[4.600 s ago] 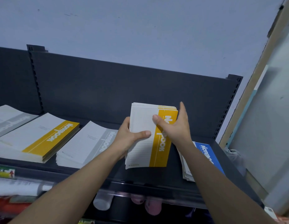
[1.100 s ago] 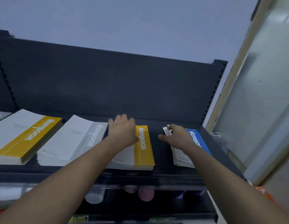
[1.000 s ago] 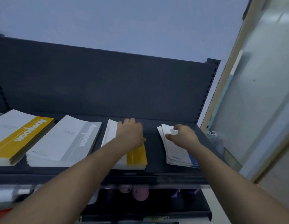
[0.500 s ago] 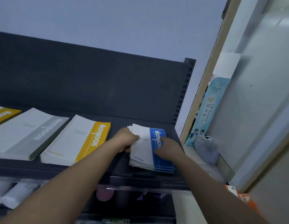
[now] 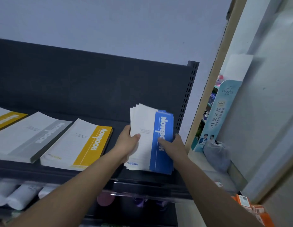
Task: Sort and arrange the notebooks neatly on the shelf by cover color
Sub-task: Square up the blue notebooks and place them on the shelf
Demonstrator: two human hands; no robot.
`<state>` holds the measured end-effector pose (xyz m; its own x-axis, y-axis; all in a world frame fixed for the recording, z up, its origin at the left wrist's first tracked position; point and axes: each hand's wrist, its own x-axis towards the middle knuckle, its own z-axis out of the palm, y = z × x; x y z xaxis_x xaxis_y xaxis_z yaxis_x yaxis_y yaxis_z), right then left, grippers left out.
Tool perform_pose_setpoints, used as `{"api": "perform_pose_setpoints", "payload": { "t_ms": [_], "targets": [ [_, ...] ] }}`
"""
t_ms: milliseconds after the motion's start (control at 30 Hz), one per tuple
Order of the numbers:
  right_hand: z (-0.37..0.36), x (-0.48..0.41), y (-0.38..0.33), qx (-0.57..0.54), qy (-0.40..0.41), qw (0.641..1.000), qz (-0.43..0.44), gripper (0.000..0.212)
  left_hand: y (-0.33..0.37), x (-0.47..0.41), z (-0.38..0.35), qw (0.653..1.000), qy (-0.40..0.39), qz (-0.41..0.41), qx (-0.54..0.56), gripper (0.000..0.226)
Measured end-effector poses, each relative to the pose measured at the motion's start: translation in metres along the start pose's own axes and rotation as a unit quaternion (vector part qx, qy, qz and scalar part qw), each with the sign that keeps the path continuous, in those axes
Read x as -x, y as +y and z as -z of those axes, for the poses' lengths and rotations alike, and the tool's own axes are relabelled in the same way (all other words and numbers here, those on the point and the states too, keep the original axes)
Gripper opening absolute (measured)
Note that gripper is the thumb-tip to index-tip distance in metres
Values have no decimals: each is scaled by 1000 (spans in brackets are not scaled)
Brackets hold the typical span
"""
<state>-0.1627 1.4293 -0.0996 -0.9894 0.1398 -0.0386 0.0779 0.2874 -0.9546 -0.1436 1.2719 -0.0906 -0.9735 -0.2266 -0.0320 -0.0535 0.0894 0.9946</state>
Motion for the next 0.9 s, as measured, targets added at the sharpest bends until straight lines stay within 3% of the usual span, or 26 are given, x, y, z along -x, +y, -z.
{"api": "perform_pose_setpoints", "payload": {
  "t_ms": [100,200,367,567,733,800,900],
  "targets": [
    [-4,2,-13,-78,19,996,47,39,8,3,8,994,-2,-106,40,25],
    [-9,6,-17,-89,35,990,105,36,5,2,18,988,-20,-151,35,32],
    [-21,16,-14,-148,51,979,129,35,-2,5,22,986,-37,-157,50,60],
    [-28,22,-18,-189,77,965,164,47,6,5,17,983,-30,-158,92,54],
    [-24,21,-15,-134,63,972,184,25,3,-1,22,986,-15,-147,81,51],
    [-24,18,-21,-107,81,969,209,36,2,-2,21,987,-14,-146,72,51],
    [-22,17,-43,-10,156,938,309,74,2,-4,21,988,-19,-140,65,49]
  ]
}}
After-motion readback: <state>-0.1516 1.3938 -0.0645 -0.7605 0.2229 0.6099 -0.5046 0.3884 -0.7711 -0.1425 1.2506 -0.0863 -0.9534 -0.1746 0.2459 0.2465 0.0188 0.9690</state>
